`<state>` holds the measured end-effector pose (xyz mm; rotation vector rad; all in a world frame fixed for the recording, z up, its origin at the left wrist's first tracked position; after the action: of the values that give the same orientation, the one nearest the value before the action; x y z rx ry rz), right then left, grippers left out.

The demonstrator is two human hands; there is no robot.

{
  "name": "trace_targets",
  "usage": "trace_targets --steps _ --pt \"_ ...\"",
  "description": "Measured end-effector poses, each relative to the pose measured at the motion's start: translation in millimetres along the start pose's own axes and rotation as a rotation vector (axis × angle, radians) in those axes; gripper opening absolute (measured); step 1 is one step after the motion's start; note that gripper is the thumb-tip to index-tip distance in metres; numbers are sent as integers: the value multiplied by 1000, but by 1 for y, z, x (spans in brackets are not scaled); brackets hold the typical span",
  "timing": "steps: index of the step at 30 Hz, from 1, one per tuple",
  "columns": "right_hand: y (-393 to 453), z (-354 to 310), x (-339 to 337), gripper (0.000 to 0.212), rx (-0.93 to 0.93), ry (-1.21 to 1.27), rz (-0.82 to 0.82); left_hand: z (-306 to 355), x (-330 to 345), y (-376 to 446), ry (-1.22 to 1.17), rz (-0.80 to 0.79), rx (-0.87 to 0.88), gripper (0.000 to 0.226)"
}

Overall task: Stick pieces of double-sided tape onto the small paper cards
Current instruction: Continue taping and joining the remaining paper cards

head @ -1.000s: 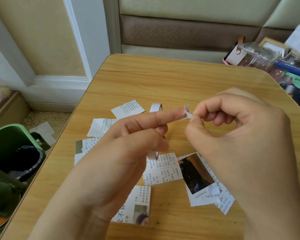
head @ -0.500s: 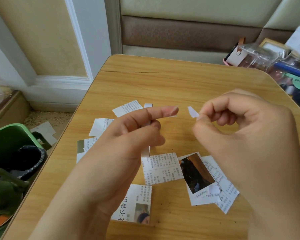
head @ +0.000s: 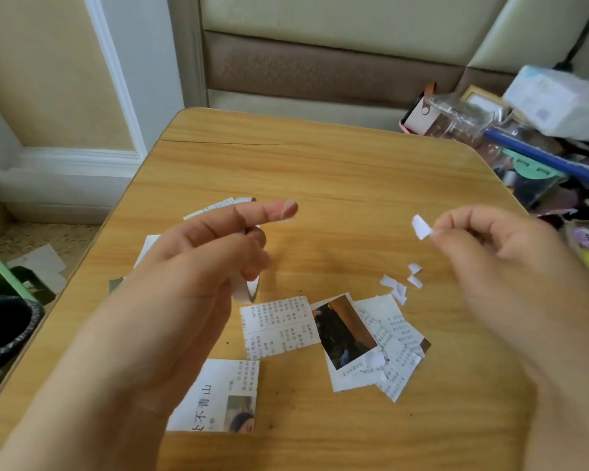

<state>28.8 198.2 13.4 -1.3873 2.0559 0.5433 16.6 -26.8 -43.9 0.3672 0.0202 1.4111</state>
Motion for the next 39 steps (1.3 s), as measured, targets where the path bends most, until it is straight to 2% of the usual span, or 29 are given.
trace_targets --steps 4,7,11,15,25,30,32,34,37,39 --pt "25 49 25 17 131 -73 -101 -13 -4 2 30 -13 10 45" --pt "32 61 40 12 146 -39 -146 -11 -1 2 41 -53 28 51" --pt "33 58 42 13 144 67 -143 -5 5 -1 27 -77 40 60" --pt "33 53 36 16 112 100 -85 0 9 -2 -14 -57 31 48" --pt "30 49 34 14 87 44 -21 11 14 -5 -34 -25 7 44" --pt "28 46 32 21 49 84 -16 14 14 -10 -80 16 -36 42" --pt "23 35 33 20 4 125 -75 18 14 -11 -66 31 -24 40" --pt "10 18 42 20 -60 103 -219 20 13 -11 -54 46 -12 38" --pt "-17 0 65 23 -153 -165 -450 21 10 -11 -32 68 -11 35" --pt "-30 -6 78 28 -198 -306 -503 20 8 -11 -20 77 -21 35"
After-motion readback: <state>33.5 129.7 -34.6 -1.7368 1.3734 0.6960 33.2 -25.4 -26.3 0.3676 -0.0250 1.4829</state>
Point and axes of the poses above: each hand's wrist, its own y-axis towards the middle knuckle, its own x-axis out of the palm, z = x × y, the point moved 8 cm from there along y, towards the middle knuckle, and after that the axes turned 15 degrees about x, right-handed, at the moved point
